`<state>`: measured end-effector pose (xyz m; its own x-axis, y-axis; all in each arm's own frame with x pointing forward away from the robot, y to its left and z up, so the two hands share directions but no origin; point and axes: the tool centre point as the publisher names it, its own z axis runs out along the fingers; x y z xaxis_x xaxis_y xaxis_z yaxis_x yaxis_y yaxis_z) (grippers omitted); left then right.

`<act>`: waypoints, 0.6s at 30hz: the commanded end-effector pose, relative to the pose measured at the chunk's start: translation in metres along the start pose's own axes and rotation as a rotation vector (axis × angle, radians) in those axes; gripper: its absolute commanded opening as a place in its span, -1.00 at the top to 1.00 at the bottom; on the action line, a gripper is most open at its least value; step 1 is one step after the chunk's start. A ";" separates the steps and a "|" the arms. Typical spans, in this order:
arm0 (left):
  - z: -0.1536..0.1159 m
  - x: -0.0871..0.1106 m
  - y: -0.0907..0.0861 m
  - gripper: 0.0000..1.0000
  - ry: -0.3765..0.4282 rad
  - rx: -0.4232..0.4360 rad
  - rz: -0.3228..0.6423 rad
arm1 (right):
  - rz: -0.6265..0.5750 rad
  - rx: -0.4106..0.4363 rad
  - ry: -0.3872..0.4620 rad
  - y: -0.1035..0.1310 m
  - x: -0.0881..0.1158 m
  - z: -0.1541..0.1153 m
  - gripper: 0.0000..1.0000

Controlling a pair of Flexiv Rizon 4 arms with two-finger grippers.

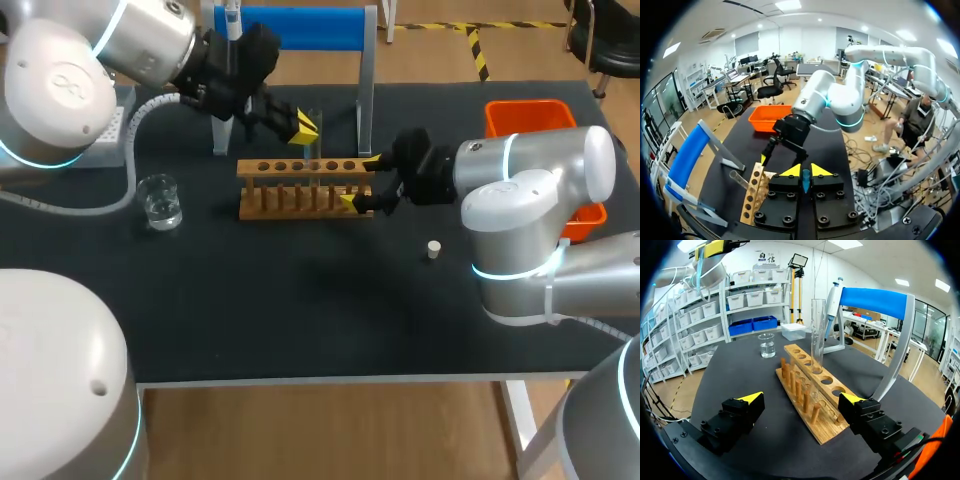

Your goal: Invert the test tube, pick up the pipette, mount the tip to pipette, aspirate from beaker and dispense into the tube, eject the tip, return the pipette, and cap with the stopper.

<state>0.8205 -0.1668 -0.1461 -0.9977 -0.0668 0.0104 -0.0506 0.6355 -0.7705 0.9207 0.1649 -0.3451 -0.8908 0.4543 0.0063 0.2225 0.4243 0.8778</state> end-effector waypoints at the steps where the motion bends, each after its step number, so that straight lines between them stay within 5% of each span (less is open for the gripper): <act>1: 0.003 -0.001 0.002 1.00 0.000 0.002 -0.001 | 0.000 0.000 -0.001 0.000 0.000 0.000 -1.00; 18: 0.002 -0.001 0.003 1.00 -0.011 -0.002 -0.018 | 0.000 0.000 -0.001 0.000 0.000 0.000 -1.00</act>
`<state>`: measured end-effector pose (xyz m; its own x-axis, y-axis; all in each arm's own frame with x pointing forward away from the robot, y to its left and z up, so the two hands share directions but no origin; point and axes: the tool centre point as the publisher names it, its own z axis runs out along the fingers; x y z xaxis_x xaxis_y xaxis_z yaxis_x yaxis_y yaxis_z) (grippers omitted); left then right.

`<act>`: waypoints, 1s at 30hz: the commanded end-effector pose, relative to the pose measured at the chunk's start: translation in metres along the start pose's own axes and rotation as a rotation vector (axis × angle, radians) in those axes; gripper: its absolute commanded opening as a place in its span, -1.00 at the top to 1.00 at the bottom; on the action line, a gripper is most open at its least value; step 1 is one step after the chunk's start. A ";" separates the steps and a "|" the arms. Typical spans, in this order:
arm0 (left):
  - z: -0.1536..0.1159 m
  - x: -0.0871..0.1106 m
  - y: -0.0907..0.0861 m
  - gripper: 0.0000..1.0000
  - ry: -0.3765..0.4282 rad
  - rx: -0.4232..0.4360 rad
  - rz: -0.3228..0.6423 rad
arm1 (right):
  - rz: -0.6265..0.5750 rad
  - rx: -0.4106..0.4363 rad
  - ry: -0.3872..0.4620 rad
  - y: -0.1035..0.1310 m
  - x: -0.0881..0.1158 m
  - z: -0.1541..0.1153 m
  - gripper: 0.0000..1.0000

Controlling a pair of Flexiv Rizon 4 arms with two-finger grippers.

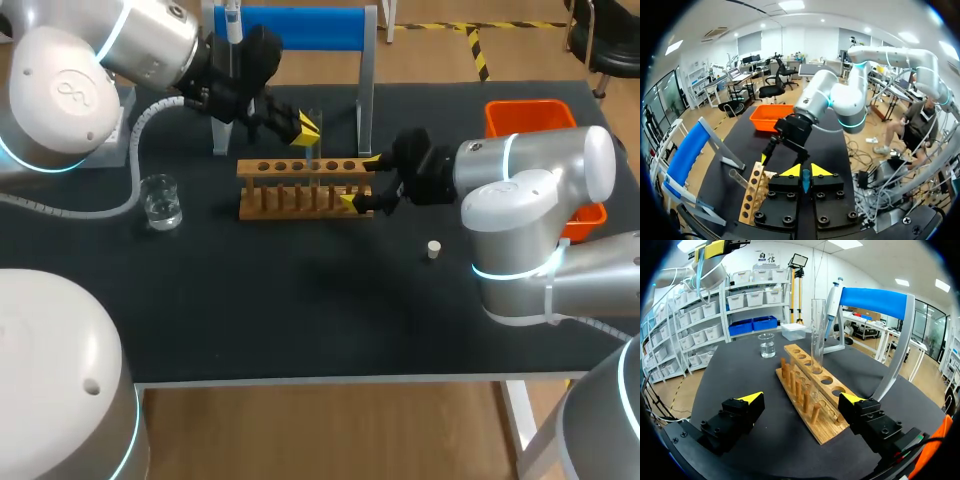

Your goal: Invert the test tube, pick up the pipette, mount the tip to pipette, aspirate from beaker and dispense into the tube, eject the tip, return the pipette, and cap with the stopper.

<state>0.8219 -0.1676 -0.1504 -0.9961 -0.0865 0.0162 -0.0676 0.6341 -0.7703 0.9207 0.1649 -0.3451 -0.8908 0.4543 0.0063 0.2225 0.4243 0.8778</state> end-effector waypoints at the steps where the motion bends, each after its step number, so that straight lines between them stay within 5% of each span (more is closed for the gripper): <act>1: -0.001 0.001 0.000 1.00 0.001 -0.002 0.000 | 0.000 0.000 -0.001 0.000 0.000 0.000 -1.00; 15: -0.001 0.001 0.000 1.00 0.001 -0.002 0.000 | -0.021 -0.040 0.002 0.013 0.009 -0.018 -1.00; 30: -0.001 0.001 0.000 1.00 0.001 -0.002 0.000 | -0.092 -0.248 0.163 0.033 0.055 -0.073 -1.00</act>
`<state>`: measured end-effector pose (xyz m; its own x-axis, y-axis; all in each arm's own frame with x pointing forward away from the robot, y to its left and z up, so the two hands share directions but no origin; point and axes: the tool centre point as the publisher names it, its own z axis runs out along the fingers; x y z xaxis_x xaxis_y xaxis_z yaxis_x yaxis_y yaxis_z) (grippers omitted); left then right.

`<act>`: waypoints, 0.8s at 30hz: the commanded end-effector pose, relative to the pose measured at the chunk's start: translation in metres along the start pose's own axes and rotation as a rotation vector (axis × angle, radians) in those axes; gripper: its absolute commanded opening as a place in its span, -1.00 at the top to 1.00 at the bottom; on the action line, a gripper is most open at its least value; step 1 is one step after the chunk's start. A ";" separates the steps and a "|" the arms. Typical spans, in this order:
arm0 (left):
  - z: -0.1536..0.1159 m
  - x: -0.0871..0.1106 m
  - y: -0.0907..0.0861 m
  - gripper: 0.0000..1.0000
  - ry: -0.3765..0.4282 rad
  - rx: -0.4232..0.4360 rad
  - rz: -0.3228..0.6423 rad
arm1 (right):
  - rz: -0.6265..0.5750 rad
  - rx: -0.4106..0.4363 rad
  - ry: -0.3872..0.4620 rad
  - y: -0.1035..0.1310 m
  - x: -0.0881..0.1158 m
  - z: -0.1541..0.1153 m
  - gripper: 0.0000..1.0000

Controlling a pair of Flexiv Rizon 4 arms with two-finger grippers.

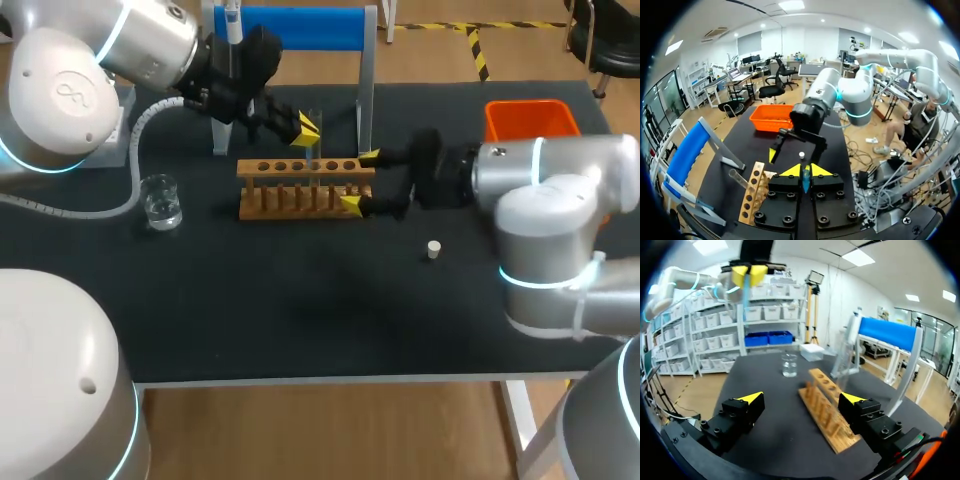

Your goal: Invert the test tube, pick up the pipette, mount the tip to pipette, aspirate from beaker and dispense into the tube, eject the tip, return the pipette, and cap with the stopper.

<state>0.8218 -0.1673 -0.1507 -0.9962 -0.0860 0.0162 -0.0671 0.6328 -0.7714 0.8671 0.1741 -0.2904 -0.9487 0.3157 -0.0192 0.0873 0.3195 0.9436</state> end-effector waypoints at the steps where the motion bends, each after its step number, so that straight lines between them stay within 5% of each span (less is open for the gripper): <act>1: -0.001 0.000 0.000 1.00 0.000 -0.004 -0.001 | -0.017 -0.103 0.053 0.000 0.012 -0.035 -1.00; 15: -0.001 0.000 0.000 1.00 0.000 -0.004 -0.001 | -0.123 -0.263 0.192 0.032 0.044 -0.047 -1.00; 24: -0.001 0.000 0.000 1.00 0.000 -0.004 -0.001 | -0.050 -0.312 0.277 0.056 0.052 -0.038 -1.00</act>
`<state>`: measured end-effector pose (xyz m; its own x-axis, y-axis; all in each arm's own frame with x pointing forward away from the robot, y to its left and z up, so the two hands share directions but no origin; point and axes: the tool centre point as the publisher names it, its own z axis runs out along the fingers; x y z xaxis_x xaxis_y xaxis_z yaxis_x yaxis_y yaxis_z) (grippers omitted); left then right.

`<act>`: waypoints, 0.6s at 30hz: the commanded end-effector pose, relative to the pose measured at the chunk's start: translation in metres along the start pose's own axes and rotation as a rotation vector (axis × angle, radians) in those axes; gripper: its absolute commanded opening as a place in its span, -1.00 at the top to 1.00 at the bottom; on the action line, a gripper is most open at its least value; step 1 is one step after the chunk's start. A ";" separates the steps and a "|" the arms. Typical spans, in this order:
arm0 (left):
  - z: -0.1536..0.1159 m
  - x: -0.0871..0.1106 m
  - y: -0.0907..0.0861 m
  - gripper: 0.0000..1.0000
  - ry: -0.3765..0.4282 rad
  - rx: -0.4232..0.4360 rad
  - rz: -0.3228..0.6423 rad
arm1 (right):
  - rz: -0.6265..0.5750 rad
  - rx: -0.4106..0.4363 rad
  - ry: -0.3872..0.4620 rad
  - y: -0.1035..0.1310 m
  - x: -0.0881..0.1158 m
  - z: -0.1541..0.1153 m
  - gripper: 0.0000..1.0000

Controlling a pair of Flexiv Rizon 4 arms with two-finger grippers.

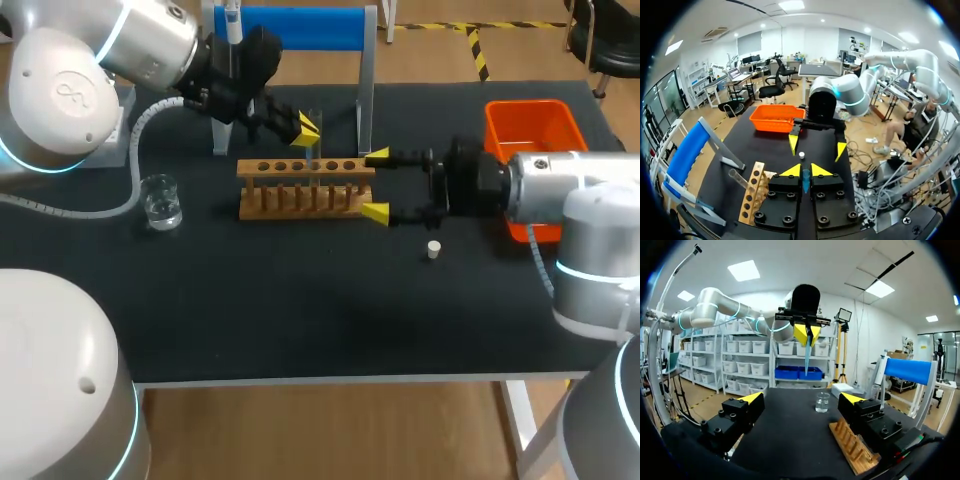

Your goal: Invert the test tube, pick up the pipette, mount the tip to pipette, aspirate from beaker and dispense into the tube, eject the tip, return the pipette, and cap with the stopper.

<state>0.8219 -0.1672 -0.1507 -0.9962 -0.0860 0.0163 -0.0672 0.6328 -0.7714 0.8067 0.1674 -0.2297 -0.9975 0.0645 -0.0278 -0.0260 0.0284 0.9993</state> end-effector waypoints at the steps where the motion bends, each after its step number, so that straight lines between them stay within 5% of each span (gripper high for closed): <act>1: -0.001 0.001 -0.001 1.00 0.000 -0.004 -0.001 | 0.010 0.001 0.025 0.005 -0.003 0.009 -1.00; 13: -0.001 0.001 -0.001 1.00 0.000 -0.004 -0.001 | 0.006 0.017 0.085 0.020 0.002 0.038 -1.00; 18: -0.001 0.001 -0.001 1.00 0.000 -0.004 -0.001 | 0.015 0.015 0.110 0.026 -0.001 0.049 -0.83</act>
<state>0.8219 -0.1672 -0.1507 -0.9962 -0.0859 0.0162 -0.0672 0.6329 -0.7713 0.8035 0.2098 -0.2058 -0.9993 -0.0348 -0.0128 -0.0142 0.0402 0.9991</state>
